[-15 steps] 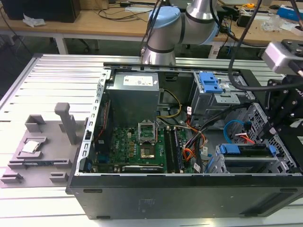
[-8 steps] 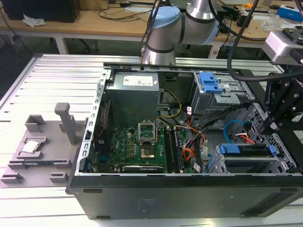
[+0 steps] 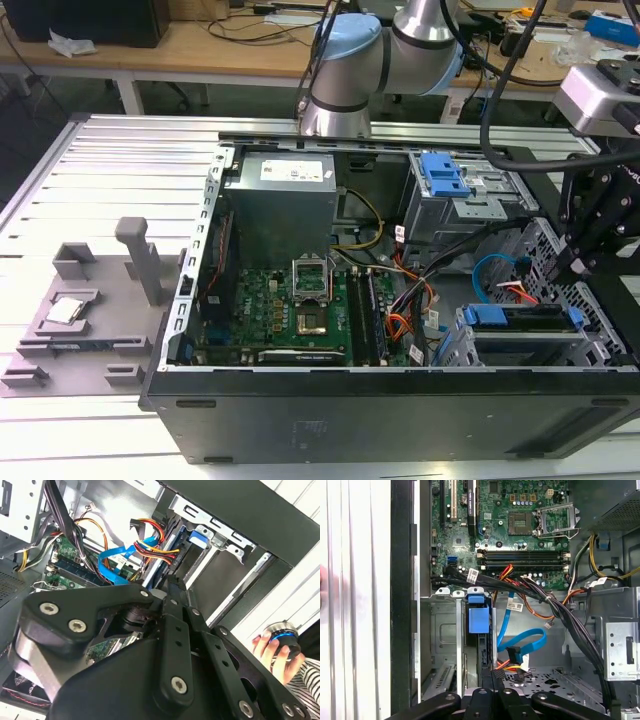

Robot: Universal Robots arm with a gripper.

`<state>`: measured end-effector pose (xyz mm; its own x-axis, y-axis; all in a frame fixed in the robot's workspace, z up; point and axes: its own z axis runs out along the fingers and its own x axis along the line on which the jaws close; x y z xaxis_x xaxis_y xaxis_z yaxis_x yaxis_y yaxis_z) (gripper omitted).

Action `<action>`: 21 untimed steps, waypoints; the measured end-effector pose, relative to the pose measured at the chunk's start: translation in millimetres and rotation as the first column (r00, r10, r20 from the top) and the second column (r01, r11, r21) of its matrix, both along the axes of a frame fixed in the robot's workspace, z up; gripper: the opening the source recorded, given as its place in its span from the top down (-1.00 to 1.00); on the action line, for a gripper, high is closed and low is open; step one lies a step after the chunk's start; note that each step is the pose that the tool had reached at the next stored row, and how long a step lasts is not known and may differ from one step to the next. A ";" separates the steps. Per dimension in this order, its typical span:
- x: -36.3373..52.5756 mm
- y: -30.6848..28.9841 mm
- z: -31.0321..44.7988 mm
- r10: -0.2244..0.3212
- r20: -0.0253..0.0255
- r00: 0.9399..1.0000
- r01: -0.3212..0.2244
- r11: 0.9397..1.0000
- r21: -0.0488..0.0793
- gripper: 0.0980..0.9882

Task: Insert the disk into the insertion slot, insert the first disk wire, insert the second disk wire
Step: 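Insert the second disk wire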

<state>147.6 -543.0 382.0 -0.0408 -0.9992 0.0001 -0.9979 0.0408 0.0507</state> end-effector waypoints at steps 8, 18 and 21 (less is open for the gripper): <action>-1.0 12.6 -1.8 0.001 0.000 1.000 -0.001 1.000 0.003 0.54; -25.3 21.4 -9.7 0.017 0.000 1.000 -0.017 1.000 0.004 0.54; -25.3 21.4 -11.0 0.019 0.000 1.000 -0.019 1.000 -0.001 0.54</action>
<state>122.3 -521.6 370.9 -0.0214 -0.9998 0.0015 -0.9985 0.0215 0.0508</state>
